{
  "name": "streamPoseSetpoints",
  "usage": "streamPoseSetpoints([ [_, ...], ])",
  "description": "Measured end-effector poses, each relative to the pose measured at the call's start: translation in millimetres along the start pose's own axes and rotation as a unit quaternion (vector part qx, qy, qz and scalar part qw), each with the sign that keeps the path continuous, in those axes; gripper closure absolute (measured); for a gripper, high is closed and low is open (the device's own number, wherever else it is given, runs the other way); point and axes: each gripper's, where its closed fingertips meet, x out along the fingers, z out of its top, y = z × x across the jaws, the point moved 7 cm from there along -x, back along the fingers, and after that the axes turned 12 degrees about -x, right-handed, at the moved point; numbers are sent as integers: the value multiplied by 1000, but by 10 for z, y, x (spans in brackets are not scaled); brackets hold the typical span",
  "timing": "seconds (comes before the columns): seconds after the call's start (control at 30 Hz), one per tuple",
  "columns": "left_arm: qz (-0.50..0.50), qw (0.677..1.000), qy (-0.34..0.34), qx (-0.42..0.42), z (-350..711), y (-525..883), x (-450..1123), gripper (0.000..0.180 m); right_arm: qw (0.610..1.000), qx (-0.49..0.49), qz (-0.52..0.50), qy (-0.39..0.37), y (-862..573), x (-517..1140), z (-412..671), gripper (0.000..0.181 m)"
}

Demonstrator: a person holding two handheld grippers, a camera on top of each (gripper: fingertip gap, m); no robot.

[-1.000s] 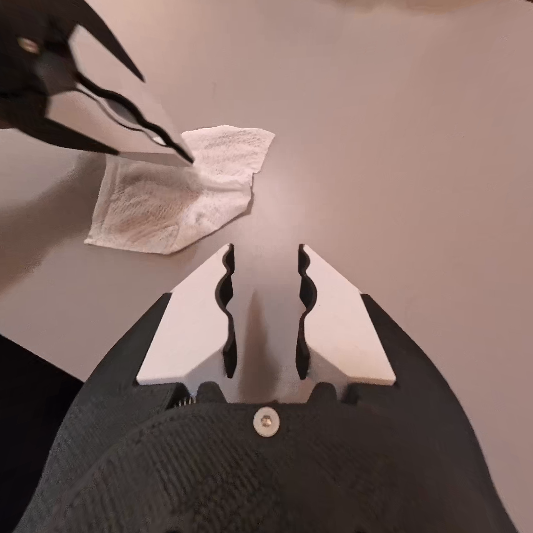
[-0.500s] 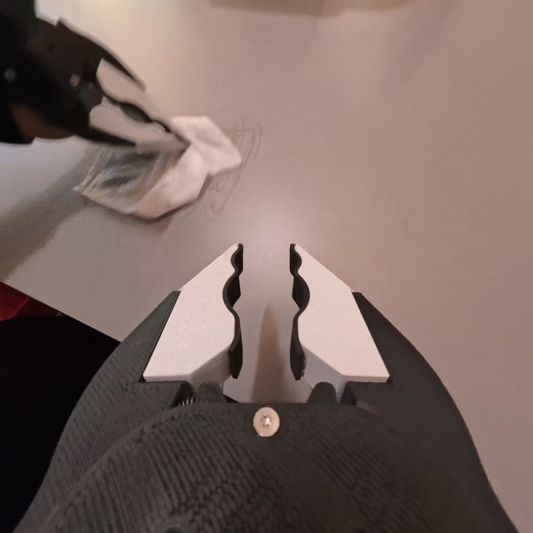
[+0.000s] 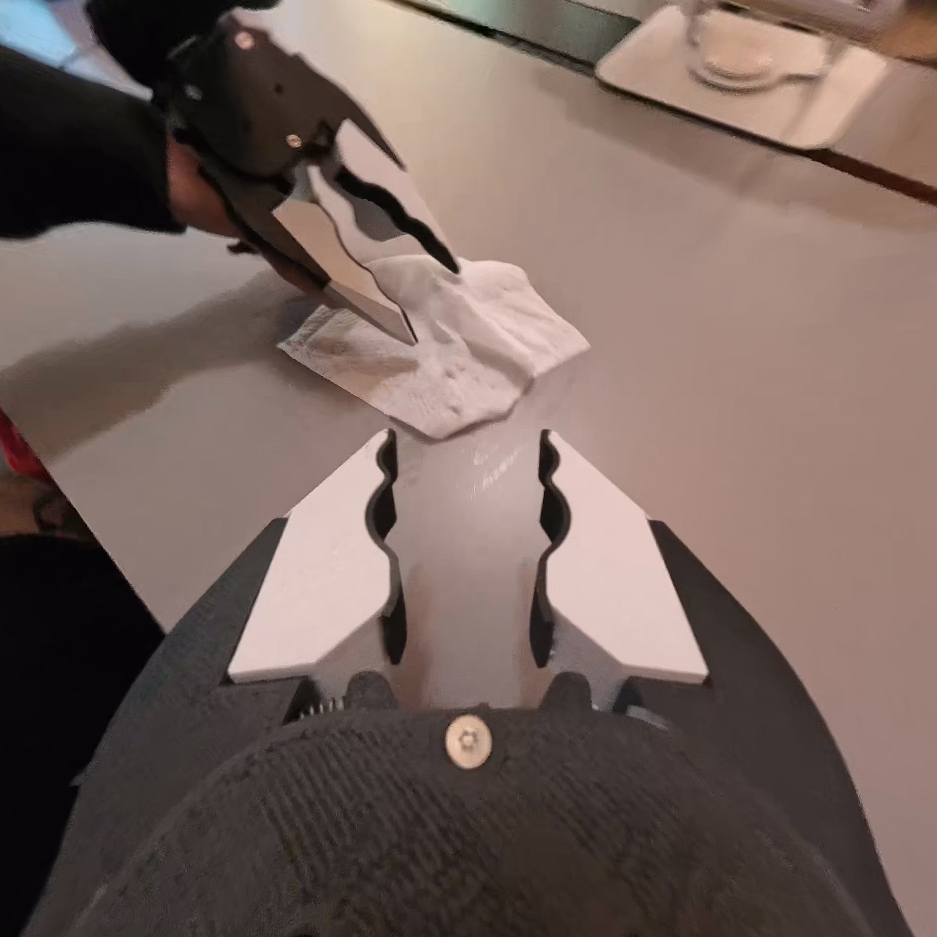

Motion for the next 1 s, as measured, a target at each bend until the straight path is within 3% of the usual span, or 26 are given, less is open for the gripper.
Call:
streamPoseSetpoints([
  [0.1,-16,998,33,54,-41,73,39,113,998,-54,21,35,-62,373,91,112],
  [0.2,-51,994,64,79,-30,93,117,88,996,-44,43,66,-112,597,123,97],
  [0.43,-113,982,94,119,-72,-8,123,84,995,-60,52,68,-97,767,184,85],
  [0.63,-143,978,63,139,-218,-137,19,103,988,-110,87,71,54,910,144,80],
  [0.67,-133,981,59,129,-191,-42,35,108,986,-117,87,77,59,934,130,79],
  [0.73,-101,990,56,87,-120,224,73,100,986,-120,77,84,35,965,127,77],
  [0.83,-91,992,50,72,-119,256,64,110,991,-97,65,68,6,976,180,77],
  [0.9,-109,987,50,103,-208,11,10,119,992,-90,65,67,12,981,189,80],
  [0.93,-104,987,43,117,-257,-91,-32,136,991,-92,67,65,29,980,187,83],
  [0.97,-83,988,29,129,-298,-142,-72,149,991,-95,72,61,56,980,187,90],
  [1.0,-60,988,16,140,-331,-150,-109,149,991,-97,76,56,85,981,186,101],
])
